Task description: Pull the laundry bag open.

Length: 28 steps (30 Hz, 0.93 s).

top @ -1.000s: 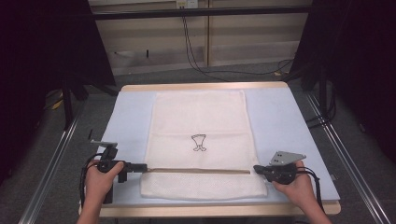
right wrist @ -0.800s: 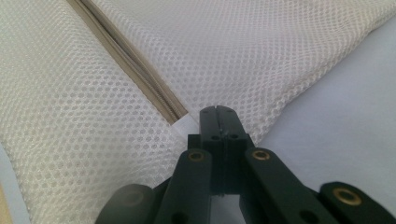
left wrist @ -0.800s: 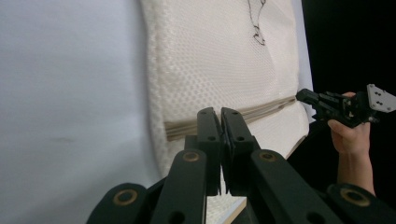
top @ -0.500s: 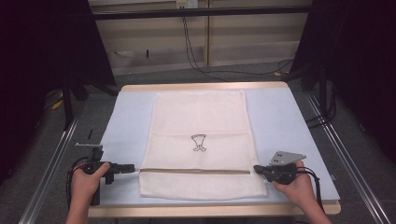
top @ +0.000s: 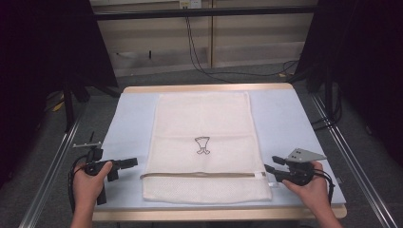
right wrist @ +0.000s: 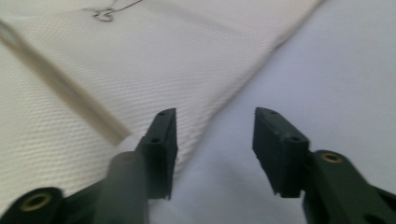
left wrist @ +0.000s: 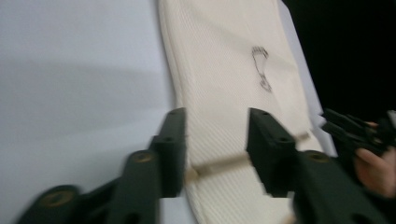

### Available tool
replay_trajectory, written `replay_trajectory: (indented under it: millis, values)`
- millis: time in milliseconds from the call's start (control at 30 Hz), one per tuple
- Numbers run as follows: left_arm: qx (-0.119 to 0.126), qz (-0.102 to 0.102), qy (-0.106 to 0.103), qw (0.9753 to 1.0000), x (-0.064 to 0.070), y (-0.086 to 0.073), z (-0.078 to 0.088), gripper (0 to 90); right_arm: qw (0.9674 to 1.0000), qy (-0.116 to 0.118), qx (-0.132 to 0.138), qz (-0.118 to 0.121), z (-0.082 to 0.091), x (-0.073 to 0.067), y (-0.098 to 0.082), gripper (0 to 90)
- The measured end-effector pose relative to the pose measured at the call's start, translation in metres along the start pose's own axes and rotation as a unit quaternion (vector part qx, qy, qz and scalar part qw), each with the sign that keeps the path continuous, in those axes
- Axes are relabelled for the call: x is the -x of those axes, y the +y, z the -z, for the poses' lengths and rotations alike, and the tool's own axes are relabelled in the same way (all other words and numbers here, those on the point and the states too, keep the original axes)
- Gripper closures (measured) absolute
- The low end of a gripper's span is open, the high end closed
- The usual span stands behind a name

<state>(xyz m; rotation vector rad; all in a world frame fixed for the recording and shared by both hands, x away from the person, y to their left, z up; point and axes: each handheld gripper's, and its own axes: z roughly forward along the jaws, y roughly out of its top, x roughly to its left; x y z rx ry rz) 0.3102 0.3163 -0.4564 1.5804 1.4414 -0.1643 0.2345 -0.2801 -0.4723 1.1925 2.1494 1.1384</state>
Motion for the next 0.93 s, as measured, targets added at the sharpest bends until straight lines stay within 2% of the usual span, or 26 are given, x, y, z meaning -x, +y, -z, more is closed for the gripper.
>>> replay_trajectory:
  millis: [33,67,100,167,267,367,433,500,567,600,667,767,833,900,933]
  values:
    - [0.03,-0.019,0.026,0.999,0.001,0.0,-0.001,38.6,0.9998,-0.02,0.004,-0.002,0.001,0.004,-0.001,41.1]
    - [0.037,-0.032,0.043,0.9979,0.001,0.0,0.0,35.8,0.9993,-0.036,0.004,-0.011,0.003,0.006,-0.002,36.9]
    - [0.044,-0.034,0.049,0.9973,0.002,0.0,-0.001,34.7,0.999,-0.041,0.004,-0.019,0.003,0.009,-0.003,33.4]
    - [0.068,-0.063,0.073,0.993,0.0,0.0,-0.002,28.3,0.9983,-0.053,-0.004,-0.022,0.002,0.014,-0.005,29.3]
    - [0.069,-0.075,0.086,0.9911,-0.001,0.0,-0.004,25.4,0.9978,-0.058,-0.014,-0.029,0.001,0.016,-0.008,26.6]
    - [0.082,-0.104,0.109,0.9852,-0.001,0.001,-0.005,22.5,0.9974,-0.063,-0.016,-0.029,0.001,0.019,-0.008,25.1]
    - [0.093,-0.129,0.126,0.9793,-0.002,0.001,-0.005,20.1,0.997,-0.069,-0.015,-0.032,0.001,0.021,-0.009,23.8]
    - [0.092,-0.142,0.134,0.9763,-0.005,0.001,-0.005,16.2,0.9963,-0.076,-0.014,-0.038,0.001,0.023,-0.01,22.2]
    - [0.095,-0.153,0.141,0.9735,-0.007,0.001,-0.007,16.1,0.9955,-0.084,-0.009,-0.043,0.002,0.026,-0.012,19.9]
    - [0.086,-0.165,0.146,0.9716,-0.008,0.001,-0.006,16.0,0.9951,-0.085,-0.009,-0.049,0.003,0.028,-0.012,18.9]
    - [0.086,-0.17,0.146,0.9708,-0.007,0.001,-0.007,15.7,0.9947,-0.088,-0.008,-0.054,0.003,0.03,-0.014,18.0]
    - [0.086,-0.178,0.154,0.968,-0.007,0.001,-0.009,14.9,0.9945,-0.087,-0.012,-0.057,0.003,0.031,-0.015,17.3]
    - [0.085,-0.177,0.153,0.9685,-0.007,0.001,-0.011,14.0,0.9943,-0.088,-0.012,-0.059,0.003,0.032,-0.015,16.6]
    - [0.08,-0.183,0.159,0.9669,-0.007,0.001,-0.011,14.0,0.9942,-0.087,-0.015,-0.061,0.003,0.032,-0.015,16.7]
    - [0.077,-0.181,0.157,0.9678,-0.007,0.001,-0.012,13.9,0.9945,-0.086,-0.016,-0.058,0.002,0.032,-0.015,17.5]
